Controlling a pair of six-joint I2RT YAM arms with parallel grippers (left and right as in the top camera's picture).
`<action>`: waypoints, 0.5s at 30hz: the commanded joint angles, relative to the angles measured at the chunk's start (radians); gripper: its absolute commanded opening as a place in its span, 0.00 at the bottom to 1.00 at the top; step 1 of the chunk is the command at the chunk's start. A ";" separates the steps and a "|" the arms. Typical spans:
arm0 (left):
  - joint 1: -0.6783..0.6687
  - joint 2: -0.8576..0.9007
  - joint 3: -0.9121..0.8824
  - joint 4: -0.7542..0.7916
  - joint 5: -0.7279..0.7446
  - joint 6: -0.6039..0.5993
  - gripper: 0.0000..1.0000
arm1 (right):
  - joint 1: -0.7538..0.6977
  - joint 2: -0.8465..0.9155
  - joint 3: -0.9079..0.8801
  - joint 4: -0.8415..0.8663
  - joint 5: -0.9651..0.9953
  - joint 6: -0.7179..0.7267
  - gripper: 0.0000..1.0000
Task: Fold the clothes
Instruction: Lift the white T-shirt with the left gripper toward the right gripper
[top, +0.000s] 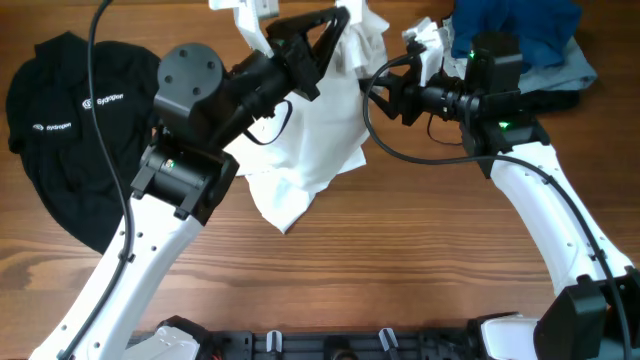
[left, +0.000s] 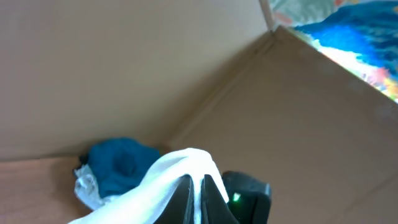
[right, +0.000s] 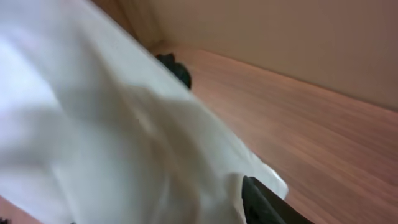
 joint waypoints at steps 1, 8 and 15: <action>0.013 -0.023 0.021 -0.016 0.024 -0.005 0.04 | -0.009 0.008 0.019 0.005 0.027 0.004 0.52; 0.027 -0.024 0.021 -0.036 0.042 -0.005 0.04 | -0.027 0.008 0.019 -0.011 0.064 0.002 0.18; 0.090 -0.043 0.021 -0.134 0.043 -0.005 0.04 | -0.077 0.005 0.019 -0.021 0.097 0.004 0.04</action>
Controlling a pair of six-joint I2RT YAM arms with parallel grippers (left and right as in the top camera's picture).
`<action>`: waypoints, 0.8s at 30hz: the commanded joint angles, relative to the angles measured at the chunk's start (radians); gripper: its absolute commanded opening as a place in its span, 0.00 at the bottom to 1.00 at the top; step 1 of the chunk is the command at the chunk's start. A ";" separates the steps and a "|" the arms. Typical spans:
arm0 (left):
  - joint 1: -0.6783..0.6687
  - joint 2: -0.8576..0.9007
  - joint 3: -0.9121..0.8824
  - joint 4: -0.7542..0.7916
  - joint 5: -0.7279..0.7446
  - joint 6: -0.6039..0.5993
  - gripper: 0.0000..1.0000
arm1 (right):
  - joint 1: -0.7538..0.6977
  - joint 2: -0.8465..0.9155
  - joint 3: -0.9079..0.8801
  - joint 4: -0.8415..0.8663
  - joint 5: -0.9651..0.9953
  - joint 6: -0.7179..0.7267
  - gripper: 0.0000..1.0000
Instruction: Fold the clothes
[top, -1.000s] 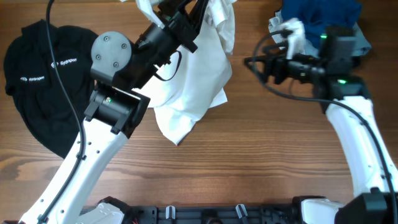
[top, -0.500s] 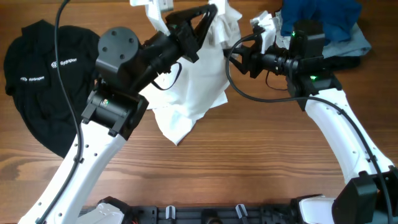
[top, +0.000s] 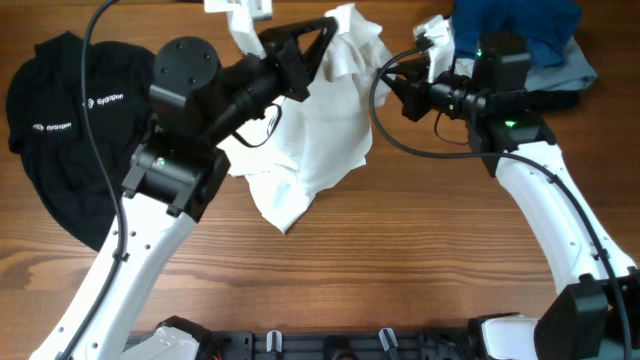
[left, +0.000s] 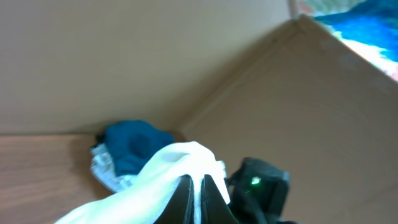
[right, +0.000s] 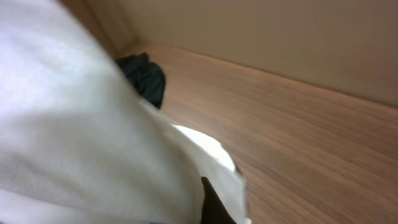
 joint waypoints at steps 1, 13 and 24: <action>0.054 -0.046 0.021 -0.037 0.017 -0.005 0.04 | -0.056 0.000 0.019 0.002 0.011 0.002 0.04; 0.325 -0.089 0.021 0.267 0.017 -0.104 0.04 | -0.126 -0.232 0.217 -0.171 0.126 -0.003 0.04; 0.353 -0.228 0.021 0.369 0.095 -0.160 0.04 | -0.126 -0.462 0.452 -0.522 0.283 -0.040 0.04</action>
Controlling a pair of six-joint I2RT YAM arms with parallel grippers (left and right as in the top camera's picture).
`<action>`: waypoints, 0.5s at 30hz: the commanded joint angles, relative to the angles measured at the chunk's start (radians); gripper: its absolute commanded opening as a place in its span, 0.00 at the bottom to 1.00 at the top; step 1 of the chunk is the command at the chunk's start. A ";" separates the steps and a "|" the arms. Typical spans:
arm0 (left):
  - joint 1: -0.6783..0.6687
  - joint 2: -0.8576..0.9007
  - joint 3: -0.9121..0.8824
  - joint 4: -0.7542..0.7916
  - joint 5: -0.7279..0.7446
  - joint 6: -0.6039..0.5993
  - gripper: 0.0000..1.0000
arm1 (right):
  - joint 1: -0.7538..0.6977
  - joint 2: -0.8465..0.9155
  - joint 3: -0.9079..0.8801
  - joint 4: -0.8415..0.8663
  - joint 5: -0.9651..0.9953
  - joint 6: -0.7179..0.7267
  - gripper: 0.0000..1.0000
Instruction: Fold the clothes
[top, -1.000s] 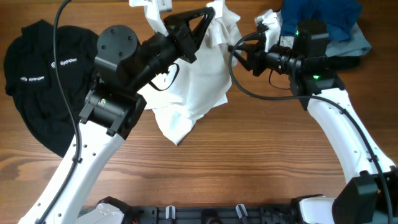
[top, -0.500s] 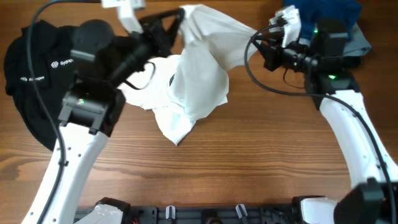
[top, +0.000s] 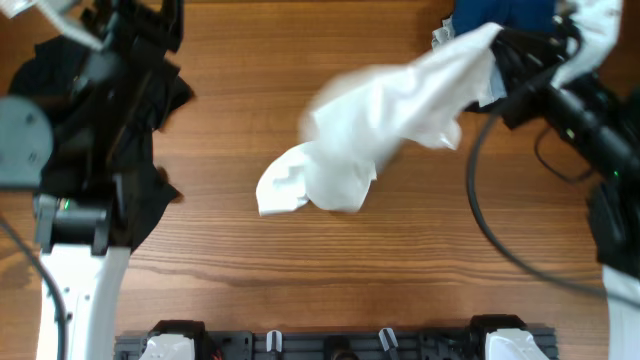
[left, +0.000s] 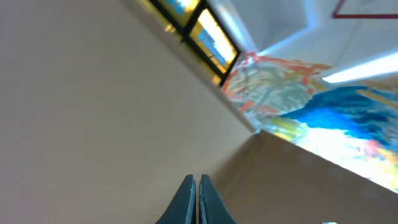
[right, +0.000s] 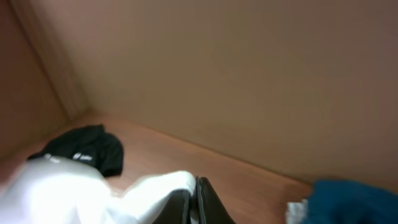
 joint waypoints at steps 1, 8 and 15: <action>0.008 -0.091 0.023 -0.042 0.025 -0.006 0.04 | -0.004 -0.089 0.068 -0.053 0.069 -0.011 0.04; 0.008 -0.096 0.023 -0.379 0.163 0.123 0.04 | -0.003 -0.074 0.068 -0.102 0.064 0.002 0.04; -0.064 0.055 0.023 -0.794 0.180 0.467 0.04 | -0.002 0.163 0.068 -0.068 0.063 0.074 0.04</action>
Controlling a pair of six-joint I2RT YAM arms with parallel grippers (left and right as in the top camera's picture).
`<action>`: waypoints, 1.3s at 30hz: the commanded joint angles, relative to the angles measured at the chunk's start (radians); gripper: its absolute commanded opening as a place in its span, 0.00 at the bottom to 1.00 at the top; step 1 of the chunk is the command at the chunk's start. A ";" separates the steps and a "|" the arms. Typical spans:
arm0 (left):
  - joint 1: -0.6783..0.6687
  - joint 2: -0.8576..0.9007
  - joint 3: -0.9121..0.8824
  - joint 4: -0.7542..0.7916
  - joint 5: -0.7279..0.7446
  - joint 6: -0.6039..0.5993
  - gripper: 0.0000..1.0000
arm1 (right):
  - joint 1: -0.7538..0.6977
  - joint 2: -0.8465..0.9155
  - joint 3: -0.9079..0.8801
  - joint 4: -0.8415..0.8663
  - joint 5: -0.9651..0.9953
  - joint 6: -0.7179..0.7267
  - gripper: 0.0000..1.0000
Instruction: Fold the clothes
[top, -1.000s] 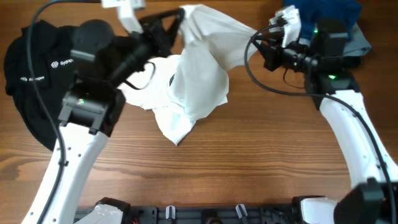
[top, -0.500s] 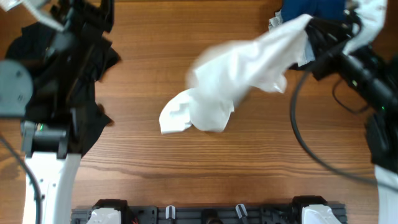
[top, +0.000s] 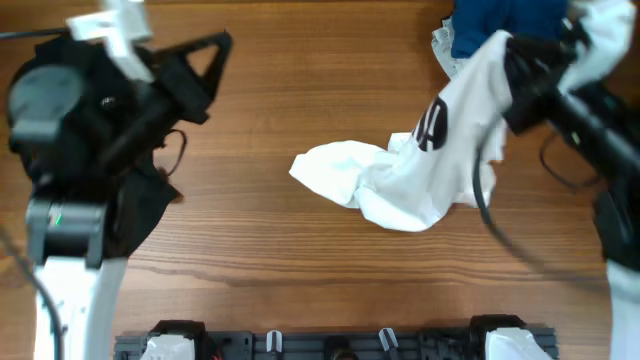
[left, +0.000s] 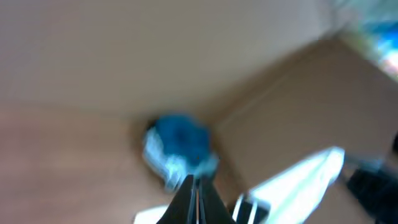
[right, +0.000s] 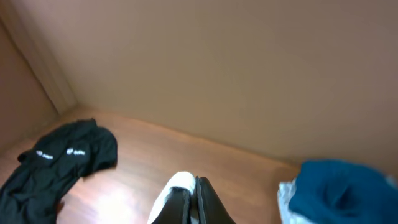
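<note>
A white shirt (top: 420, 170) with a dark print hangs from my right gripper (top: 515, 55) at the far right. Its lower part lies crumpled on the wooden table (top: 300, 260), right of centre. In the right wrist view my right gripper (right: 194, 186) is shut on a white fold of the shirt (right: 180, 183). My left gripper (top: 215, 48) is raised at the far left, apart from the shirt. In the blurred left wrist view that gripper (left: 196, 186) is shut with nothing in it, and the white shirt (left: 305, 180) shows to its right.
A black shirt (top: 150, 200) with white lettering lies at the left, mostly under my left arm, and the same black shirt (right: 62, 155) shows in the right wrist view. A pile of blue clothes (top: 500, 20) sits at the back right corner.
The white shirt was stretched out in the air toward the centre; now it hangs from my right gripper with its lower end on the table. My left arm has turned toward the table.
Both grippers held the white shirt up at the back middle of the table, close together. Then my left gripper was empty at the far left and my right gripper was at the far right with the shirt trailing. Now the shirt droops onto the table.
</note>
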 joint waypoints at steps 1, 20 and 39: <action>-0.072 0.107 -0.001 -0.122 0.039 0.281 0.04 | -0.002 0.155 0.012 0.050 0.020 0.078 0.04; -0.728 0.637 -0.001 -0.296 -0.213 0.738 0.04 | -0.120 0.476 0.011 0.231 0.286 0.299 0.04; -0.948 0.868 -0.001 -0.105 -0.531 0.793 0.82 | -0.172 0.476 0.010 0.167 0.286 0.298 0.04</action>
